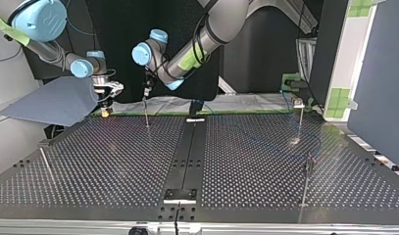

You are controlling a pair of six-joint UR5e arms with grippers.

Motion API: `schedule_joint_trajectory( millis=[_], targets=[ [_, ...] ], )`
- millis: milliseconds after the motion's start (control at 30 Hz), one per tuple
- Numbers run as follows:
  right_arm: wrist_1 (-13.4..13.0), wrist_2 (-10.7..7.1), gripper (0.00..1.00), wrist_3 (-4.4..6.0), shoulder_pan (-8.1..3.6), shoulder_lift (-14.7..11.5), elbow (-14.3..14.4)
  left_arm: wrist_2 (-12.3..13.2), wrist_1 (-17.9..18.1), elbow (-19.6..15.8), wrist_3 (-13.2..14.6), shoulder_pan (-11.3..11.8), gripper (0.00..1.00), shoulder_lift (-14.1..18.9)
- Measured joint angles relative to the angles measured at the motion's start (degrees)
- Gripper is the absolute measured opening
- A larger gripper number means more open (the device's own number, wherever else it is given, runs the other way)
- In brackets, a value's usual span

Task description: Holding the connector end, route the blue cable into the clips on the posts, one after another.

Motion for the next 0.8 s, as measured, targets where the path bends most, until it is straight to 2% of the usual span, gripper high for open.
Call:
schedule_joint_trajectory(
  millis=[567,800],
  targets=[
    [0.15,0.01,0.00,0.41,-0.09,0.06,0.00,-2.86,-1.60,-0.01,-0.40,0.22,1.00,-0.19],
    [0.23,0.01,0.00,0.42,-0.10,0.04,0.00,-3.10,-1.67,0.00,-0.49,0.27,1.00,-0.19]
  ],
)
